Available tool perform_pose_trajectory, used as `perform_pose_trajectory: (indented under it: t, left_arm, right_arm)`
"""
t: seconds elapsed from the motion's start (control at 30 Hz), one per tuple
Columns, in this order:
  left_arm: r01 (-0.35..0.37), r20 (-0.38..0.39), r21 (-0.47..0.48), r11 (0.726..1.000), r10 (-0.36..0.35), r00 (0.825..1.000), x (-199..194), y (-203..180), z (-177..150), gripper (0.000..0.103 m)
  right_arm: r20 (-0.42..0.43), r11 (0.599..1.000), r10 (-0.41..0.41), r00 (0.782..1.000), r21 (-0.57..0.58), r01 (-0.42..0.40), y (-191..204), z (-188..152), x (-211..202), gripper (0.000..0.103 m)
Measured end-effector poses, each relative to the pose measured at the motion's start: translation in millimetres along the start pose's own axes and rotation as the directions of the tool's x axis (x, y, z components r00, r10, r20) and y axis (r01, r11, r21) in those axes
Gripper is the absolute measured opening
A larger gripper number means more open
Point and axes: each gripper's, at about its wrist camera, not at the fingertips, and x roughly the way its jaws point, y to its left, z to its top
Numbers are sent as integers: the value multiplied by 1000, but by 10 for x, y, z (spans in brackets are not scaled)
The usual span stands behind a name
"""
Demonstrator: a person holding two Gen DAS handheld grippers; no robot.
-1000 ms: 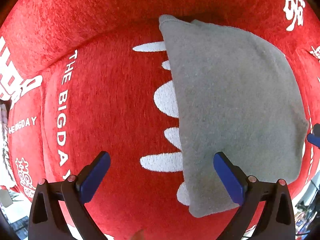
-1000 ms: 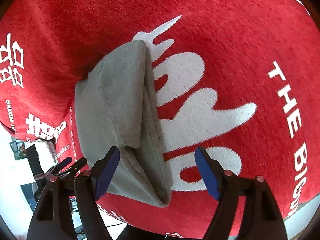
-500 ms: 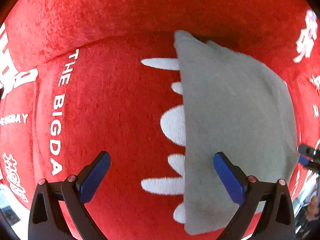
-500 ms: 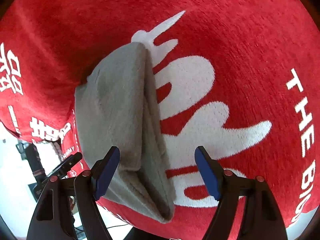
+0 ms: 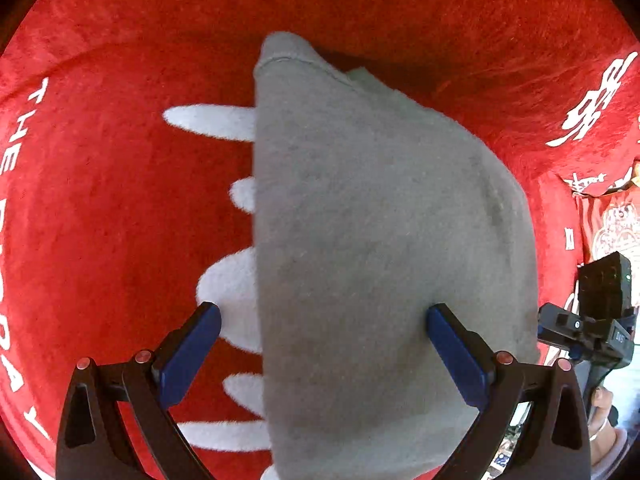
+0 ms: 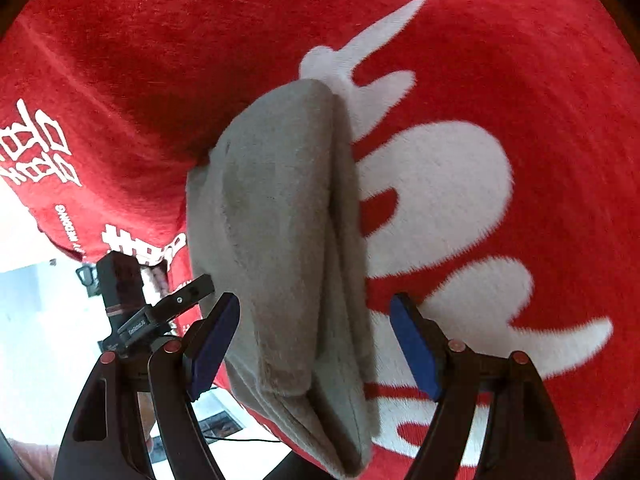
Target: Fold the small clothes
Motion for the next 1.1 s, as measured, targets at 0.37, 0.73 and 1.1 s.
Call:
perform_pose_trajectory:
  t: [0.37,0.73,1.1]
  left_arm:
    - [9,-5,71,997,-9,1000,154,-263,166,103]
    - [8,70,85,996,-14,997,-199,-237,33,49]
    - [102,105,172,980,-121,987,-968,-73,-283,42]
  right_arm:
    - [-36,996,78,996,-50,-80,196,156,269,85]
    - [-15,996,79,997,-36,-79,295,113,340,34]
    - [14,978,207,978,-27,-206,916,-290,213,31]
